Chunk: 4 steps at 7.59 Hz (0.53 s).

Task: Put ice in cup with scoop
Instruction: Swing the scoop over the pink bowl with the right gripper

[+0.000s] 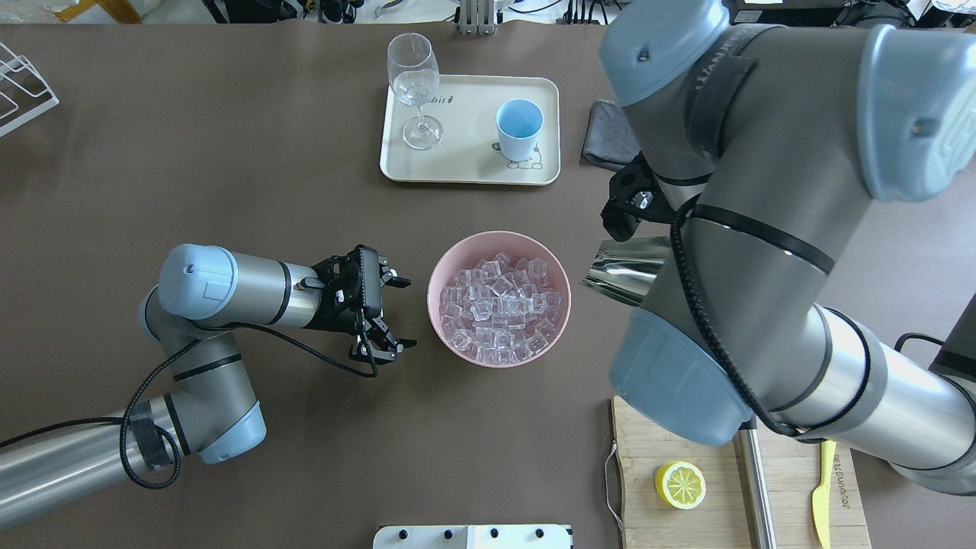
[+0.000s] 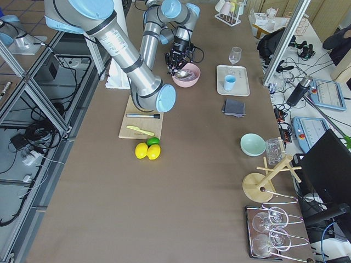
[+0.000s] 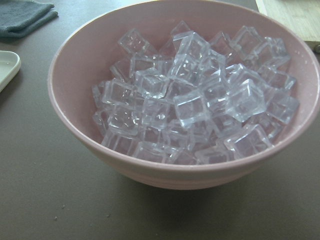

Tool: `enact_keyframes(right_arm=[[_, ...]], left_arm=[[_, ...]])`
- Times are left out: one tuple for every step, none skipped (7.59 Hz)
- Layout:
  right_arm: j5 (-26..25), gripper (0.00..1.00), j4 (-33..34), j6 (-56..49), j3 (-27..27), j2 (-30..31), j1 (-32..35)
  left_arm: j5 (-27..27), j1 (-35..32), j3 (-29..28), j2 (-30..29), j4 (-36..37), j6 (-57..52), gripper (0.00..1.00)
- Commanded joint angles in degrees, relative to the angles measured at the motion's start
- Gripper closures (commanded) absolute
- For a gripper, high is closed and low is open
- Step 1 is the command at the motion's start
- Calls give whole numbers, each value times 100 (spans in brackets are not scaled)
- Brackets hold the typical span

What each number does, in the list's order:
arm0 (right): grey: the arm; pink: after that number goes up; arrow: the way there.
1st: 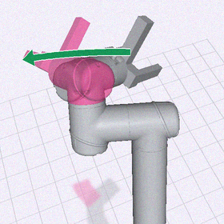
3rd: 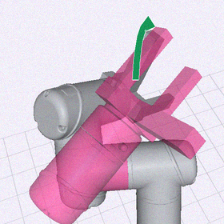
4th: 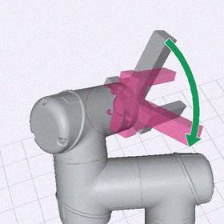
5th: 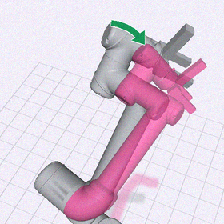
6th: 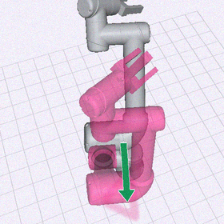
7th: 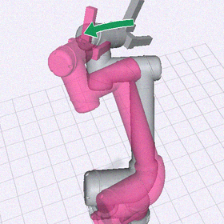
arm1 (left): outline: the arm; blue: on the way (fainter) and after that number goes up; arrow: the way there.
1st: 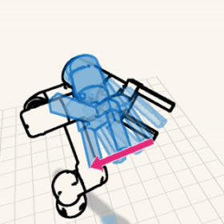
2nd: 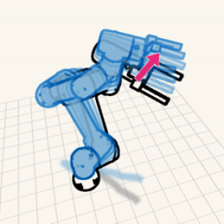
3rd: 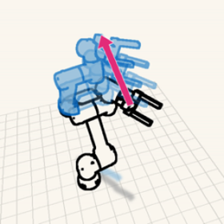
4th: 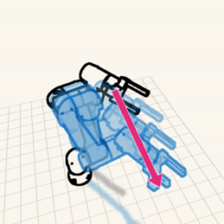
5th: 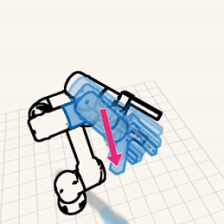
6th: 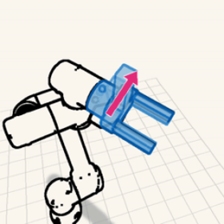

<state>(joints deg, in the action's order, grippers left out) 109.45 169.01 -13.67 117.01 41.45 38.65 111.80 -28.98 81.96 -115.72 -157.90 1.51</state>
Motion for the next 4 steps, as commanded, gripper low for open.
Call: enact_keyframes(right_arm=[[77, 100, 560, 5, -887, -679, -147], [16, 100, 737, 5, -1352, -995, -191], [-80, 100, 782, 5, -1600, -1146, -287], [-160, 100, 783, 5, -1681, -1182, -436]], left_arm=[[52, -20, -5, -29, -4, -1, 2], [79, -20, -13, -82, -4, -1, 2], [53, -20, -22, -91, -4, -1, 2], [53, -12, -22, -108, -4, -1, 2]])
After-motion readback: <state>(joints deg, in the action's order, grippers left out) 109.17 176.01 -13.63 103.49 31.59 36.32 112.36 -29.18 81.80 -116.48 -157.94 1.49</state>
